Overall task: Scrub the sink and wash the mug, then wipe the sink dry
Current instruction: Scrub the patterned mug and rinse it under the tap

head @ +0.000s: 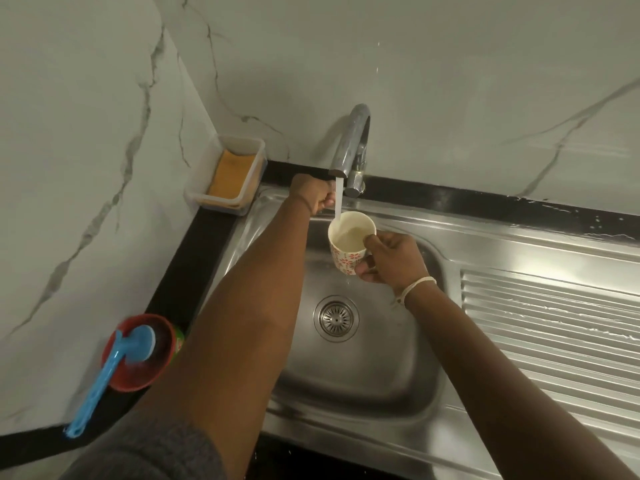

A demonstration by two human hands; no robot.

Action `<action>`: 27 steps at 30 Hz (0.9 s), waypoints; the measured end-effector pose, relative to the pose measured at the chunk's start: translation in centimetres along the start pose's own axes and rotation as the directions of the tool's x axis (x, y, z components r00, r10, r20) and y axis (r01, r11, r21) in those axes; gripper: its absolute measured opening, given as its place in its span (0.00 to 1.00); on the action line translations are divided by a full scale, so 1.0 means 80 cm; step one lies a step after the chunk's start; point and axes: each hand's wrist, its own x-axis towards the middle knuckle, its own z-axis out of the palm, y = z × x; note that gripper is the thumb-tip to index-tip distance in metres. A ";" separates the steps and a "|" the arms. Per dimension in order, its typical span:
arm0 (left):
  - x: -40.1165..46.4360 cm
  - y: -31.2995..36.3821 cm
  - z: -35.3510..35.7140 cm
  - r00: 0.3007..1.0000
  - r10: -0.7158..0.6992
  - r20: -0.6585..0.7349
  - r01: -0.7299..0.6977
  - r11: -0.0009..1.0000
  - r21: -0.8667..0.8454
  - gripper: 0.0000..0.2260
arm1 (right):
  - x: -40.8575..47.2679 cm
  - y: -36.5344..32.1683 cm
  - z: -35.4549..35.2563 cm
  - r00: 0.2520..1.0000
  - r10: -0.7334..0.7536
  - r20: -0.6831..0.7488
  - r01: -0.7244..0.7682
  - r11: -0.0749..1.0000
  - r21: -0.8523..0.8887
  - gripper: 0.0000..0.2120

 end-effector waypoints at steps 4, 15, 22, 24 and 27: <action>0.006 0.000 -0.004 0.999 0.022 0.025 -0.023 0.998 0.056 0.07 | 0.001 -0.009 0.018 1.000 -0.011 -0.026 0.011 1.000 -0.016 0.08; 0.016 -0.004 -0.009 0.992 0.033 0.124 -0.049 0.990 0.130 0.10 | 0.008 -0.008 0.061 0.992 0.020 -0.127 -0.011 0.997 0.071 0.08; 0.006 0.001 -0.013 0.986 0.065 0.150 -0.083 0.990 0.113 0.09 | 0.013 -0.003 0.056 0.988 0.050 -0.148 -0.040 0.997 0.070 0.09; 0.004 0.000 -0.013 0.989 0.052 0.142 -0.072 0.987 0.141 0.09 | 0.015 -0.001 0.052 0.988 0.048 -0.148 -0.041 0.998 0.056 0.10; 0.001 0.002 -0.015 0.988 0.031 0.149 -0.056 0.984 0.167 0.10 | 0.015 -0.001 0.047 0.989 0.042 -0.139 -0.036 0.998 0.049 0.10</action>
